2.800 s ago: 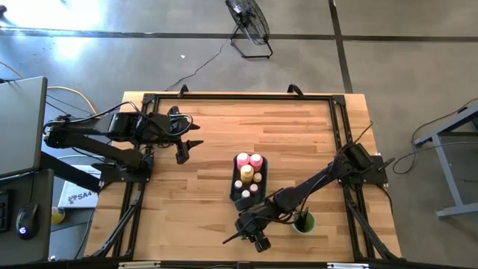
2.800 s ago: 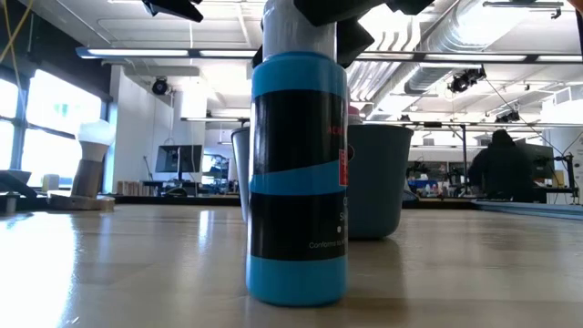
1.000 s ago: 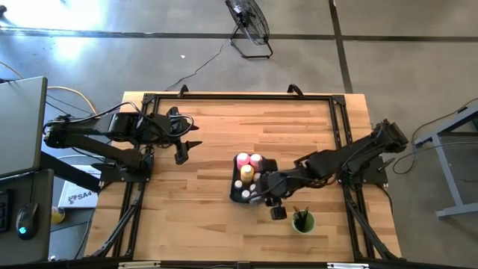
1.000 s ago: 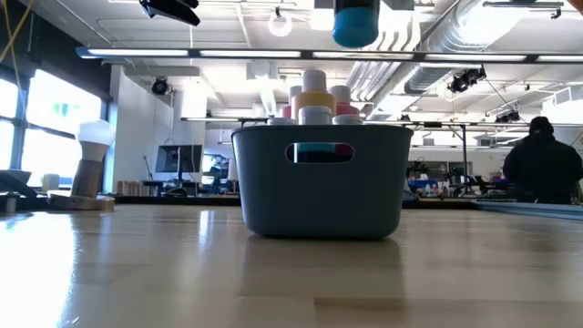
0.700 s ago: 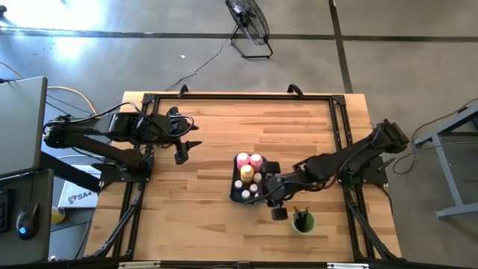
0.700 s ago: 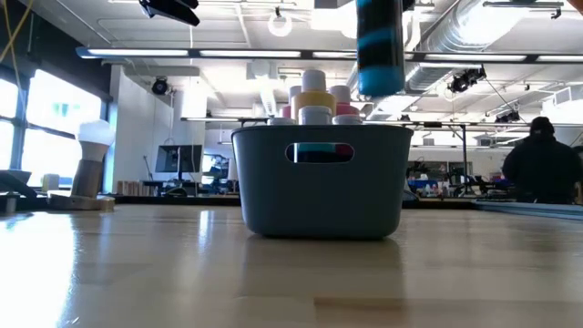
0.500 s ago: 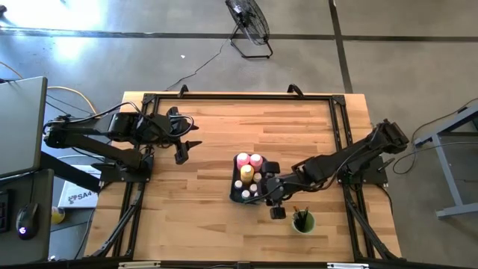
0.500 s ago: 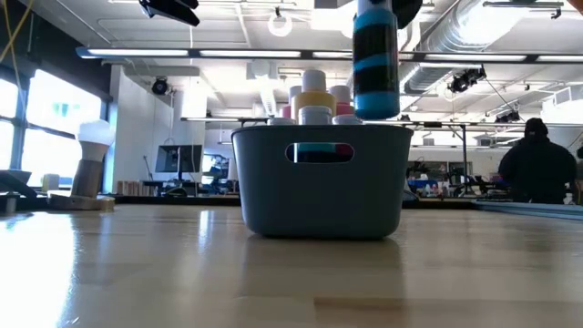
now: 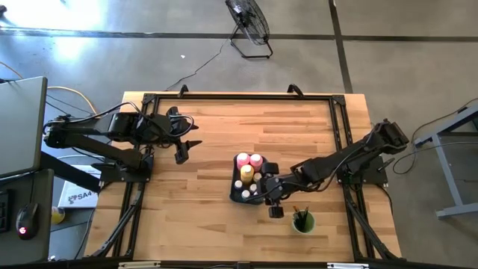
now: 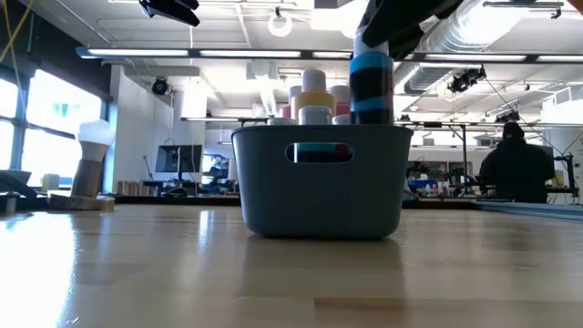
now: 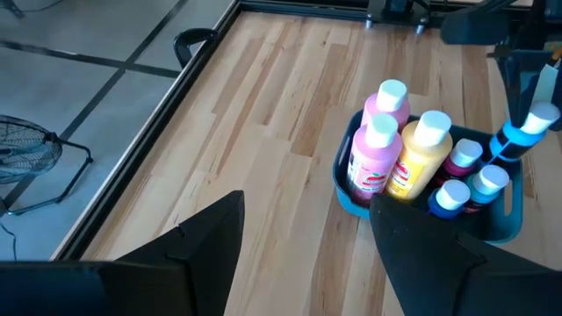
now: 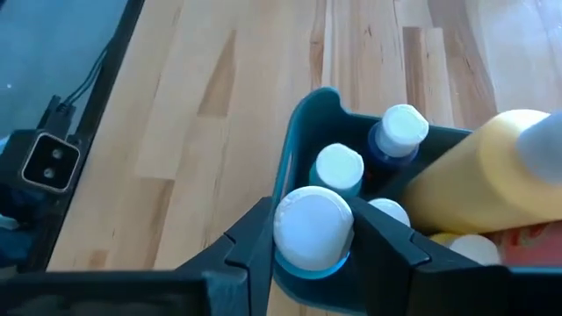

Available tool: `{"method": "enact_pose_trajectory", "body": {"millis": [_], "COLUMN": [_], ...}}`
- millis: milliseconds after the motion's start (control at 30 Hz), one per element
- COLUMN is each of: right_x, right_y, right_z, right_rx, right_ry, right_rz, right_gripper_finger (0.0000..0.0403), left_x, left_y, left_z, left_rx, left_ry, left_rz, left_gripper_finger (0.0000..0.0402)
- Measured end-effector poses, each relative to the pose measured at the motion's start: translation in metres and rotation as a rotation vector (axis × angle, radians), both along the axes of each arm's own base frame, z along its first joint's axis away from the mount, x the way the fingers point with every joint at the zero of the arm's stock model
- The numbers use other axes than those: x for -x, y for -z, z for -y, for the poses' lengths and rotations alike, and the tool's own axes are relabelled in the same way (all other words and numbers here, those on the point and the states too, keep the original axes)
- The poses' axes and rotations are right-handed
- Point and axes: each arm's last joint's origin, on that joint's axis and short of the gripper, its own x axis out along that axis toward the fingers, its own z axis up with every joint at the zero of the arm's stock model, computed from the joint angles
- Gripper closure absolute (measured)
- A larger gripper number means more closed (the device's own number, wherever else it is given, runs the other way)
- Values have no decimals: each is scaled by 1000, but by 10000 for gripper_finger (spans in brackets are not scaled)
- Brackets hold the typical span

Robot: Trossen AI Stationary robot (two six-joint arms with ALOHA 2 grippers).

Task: Pick & Place Paint Supplies
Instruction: Put the small blue and black paint bottle into the blue bin, then return to Home Position

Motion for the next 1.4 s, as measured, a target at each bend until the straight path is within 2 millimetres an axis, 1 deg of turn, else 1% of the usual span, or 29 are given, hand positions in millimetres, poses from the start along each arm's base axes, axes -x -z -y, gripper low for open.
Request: {"method": "enact_pose_trajectory", "body": {"millis": [167, 367, 467, 633, 900, 967, 1300, 1400], "right_x": [2, 6, 7, 8, 6, 6, 6, 8], "right_y": [15, 32, 35, 41, 46, 46, 45, 38], "right_z": [2, 4, 4, 5, 5, 6, 6, 6], "right_rx": [-19, -24, -27, -19, -15, -20, -22, -47], "right_ry": [20, 23, 22, 25, 19, 22, 21, 28], "right_rz": [7, 15, 21, 16, 5, 9, 14, 28], "right_gripper_finger": [271, 285, 284, 269, 277, 268, 200, 193], "left_x": [0, 0, 0, 0, 0, 0, 0, 0], "left_y": [0, 0, 0, 0, 0, 0, 0, 0], "left_z": [0, 0, 0, 0, 0, 0, 0, 0], "left_rx": [0, 0, 0, -8, -9, -9, -9, -9], "left_ry": [0, 0, 0, -12, -13, -13, -13, -12], "left_rz": [0, 0, 0, 0, 0, 0, 0, -1], "left_gripper_finger": [160, 160, 160, 160, 160, 160, 160, 160]}}
